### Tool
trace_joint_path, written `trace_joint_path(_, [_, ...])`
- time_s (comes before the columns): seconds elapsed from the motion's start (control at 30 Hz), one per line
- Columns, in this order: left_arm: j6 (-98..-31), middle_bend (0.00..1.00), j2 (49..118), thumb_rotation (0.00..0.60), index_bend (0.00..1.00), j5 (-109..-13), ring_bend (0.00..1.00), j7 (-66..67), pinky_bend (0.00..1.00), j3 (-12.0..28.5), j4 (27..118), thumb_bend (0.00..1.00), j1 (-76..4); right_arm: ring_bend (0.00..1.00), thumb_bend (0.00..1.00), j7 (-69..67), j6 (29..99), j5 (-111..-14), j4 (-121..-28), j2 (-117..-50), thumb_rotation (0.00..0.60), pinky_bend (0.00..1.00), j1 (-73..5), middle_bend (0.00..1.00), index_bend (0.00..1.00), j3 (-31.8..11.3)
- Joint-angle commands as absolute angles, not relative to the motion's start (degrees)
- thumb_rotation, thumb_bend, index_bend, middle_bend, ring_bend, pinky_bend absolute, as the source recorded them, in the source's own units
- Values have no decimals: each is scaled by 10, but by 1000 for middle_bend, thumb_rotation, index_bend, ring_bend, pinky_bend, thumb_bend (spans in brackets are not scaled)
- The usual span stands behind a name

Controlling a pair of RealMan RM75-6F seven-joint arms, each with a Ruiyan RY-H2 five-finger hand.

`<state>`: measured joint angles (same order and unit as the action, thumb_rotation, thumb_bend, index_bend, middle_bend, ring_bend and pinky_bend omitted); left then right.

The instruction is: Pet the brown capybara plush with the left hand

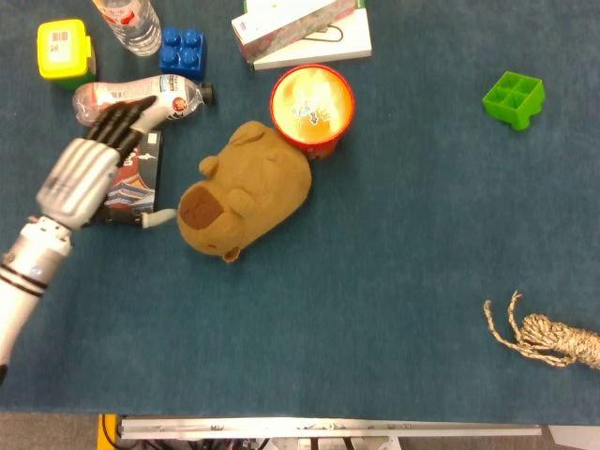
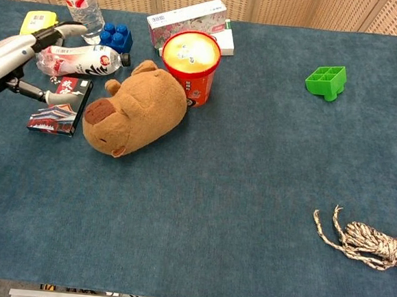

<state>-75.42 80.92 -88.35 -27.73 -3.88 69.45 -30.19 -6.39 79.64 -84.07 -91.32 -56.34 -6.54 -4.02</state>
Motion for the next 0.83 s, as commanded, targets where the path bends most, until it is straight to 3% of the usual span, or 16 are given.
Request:
trace_joint_path(0.03, [-762, 0, 757, 600, 0, -842, 0, -228, 0, -31, 770, 72, -261, 194, 192, -66, 793, -843, -911, -565, 600, 199, -68, 336, 270, -39])
trace_joint_path(0.5, [-843, 0, 677, 600, 0, -788, 0, -125, 0, -26, 901, 72, -150, 194, 192, -73, 779, -873, -912, -573, 600, 199, -86, 336, 270, -31])
trace_joint_path(0.83, [-870, 0, 662, 600, 0, -807, 0, -105, 0, -30, 916, 72, -106, 194, 193, -67, 782, -885, -915, -577, 600, 199, -92, 336, 270, -29])
